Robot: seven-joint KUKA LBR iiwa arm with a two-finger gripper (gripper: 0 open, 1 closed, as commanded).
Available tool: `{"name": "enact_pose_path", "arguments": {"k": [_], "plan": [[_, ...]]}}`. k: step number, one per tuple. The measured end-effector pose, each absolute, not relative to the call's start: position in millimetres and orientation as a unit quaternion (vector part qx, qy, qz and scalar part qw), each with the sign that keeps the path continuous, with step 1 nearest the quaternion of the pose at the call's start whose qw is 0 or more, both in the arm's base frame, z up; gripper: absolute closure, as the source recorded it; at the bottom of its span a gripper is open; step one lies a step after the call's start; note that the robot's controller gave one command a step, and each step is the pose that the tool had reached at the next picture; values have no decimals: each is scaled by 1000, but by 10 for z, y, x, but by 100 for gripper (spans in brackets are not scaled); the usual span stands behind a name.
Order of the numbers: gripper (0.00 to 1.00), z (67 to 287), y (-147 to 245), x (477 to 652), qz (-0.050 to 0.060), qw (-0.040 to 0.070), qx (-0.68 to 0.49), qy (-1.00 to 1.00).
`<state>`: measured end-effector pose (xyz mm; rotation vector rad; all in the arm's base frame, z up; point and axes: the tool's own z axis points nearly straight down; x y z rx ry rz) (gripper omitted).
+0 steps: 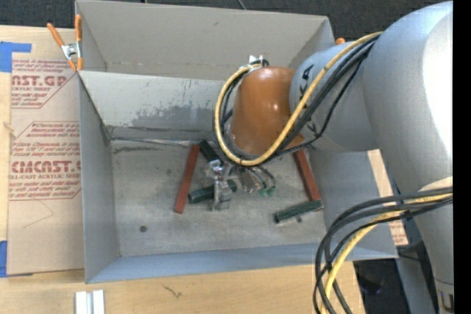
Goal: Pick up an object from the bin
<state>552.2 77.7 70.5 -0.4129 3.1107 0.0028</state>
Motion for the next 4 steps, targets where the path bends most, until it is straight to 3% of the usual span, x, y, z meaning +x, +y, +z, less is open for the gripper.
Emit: {"name": "enact_pose_path", "arguments": {"k": [1, 2, 3, 4], "plan": [[100, 704, 772, 5522, 1, 2, -131, 991], [100, 1827, 696, 5616, 0, 1, -146, 989], [100, 1827, 696, 5616, 1, 1, -146, 989], [100, 2173, 718, 5498, 0, -2, -147, 989]]}}
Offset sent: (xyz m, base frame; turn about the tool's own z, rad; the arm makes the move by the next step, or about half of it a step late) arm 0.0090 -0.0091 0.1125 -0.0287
